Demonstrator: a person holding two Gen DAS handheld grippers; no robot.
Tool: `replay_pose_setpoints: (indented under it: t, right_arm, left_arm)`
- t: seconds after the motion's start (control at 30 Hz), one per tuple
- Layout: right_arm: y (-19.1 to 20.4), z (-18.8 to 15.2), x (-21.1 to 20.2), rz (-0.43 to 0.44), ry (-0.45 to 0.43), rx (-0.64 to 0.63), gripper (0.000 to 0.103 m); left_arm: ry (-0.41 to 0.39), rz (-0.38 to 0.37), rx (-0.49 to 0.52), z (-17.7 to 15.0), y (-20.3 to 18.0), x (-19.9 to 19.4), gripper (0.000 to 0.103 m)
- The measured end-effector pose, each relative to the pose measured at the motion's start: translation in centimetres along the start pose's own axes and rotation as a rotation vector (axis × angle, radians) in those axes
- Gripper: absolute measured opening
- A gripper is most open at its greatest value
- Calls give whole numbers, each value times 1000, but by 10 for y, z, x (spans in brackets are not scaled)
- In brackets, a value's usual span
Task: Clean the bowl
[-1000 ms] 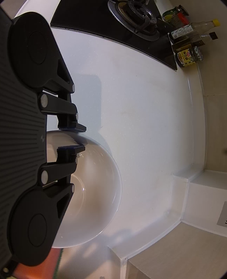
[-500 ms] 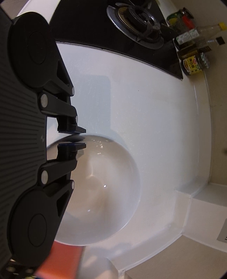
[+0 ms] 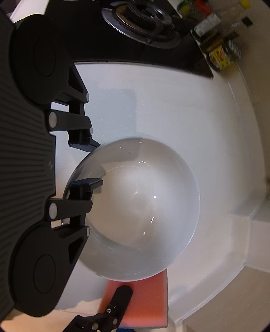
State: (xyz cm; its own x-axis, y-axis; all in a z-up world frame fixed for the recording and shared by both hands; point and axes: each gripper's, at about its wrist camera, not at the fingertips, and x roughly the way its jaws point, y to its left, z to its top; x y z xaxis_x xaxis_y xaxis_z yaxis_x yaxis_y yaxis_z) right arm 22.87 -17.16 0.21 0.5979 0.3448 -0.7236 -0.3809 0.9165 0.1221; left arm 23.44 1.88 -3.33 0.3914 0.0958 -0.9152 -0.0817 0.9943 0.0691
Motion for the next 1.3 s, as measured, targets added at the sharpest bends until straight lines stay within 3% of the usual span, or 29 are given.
replay_pose_setpoints:
  t: [0.13, 0.27, 0.4, 0.57, 0.73, 0.87, 1.03, 1.13, 1.3]
  right_arm:
    - [1, -1, 0, -3, -1, 15, 27]
    - [11, -21, -15, -45, -16, 79, 27]
    - [16, -42, -32, -78, -40, 192, 27]
    - [5, -33, -24, -104, -53, 177, 27]
    - [-12, -15, -13, -55, -31, 106, 27]
    - [2, -39, -32, -110, -32, 106, 27]
    - [7, -69, -57, -113, -48, 229, 27]
    - [-2, -65, -56, -120, -59, 233, 27]
    - [-15, -51, -51, -90, -58, 187, 27]
  left_arm:
    - [12, 6, -121, -1, 2, -3, 17]
    - [20, 11, -170, 0, 2, -6, 10]
    - [26, 15, -148, -3, -7, -8, 10]
    - [32, 6, -140, -8, -16, -10, 21]
    - [47, 6, -222, -4, -11, -7, 12]
    - [41, 18, -263, -5, -11, -7, 8]
    - [48, 7, -162, 0, -20, -5, 11]
    - [55, -7, -55, 6, -22, -1, 14]
    - [46, -19, 16, 28, -12, 7, 17]
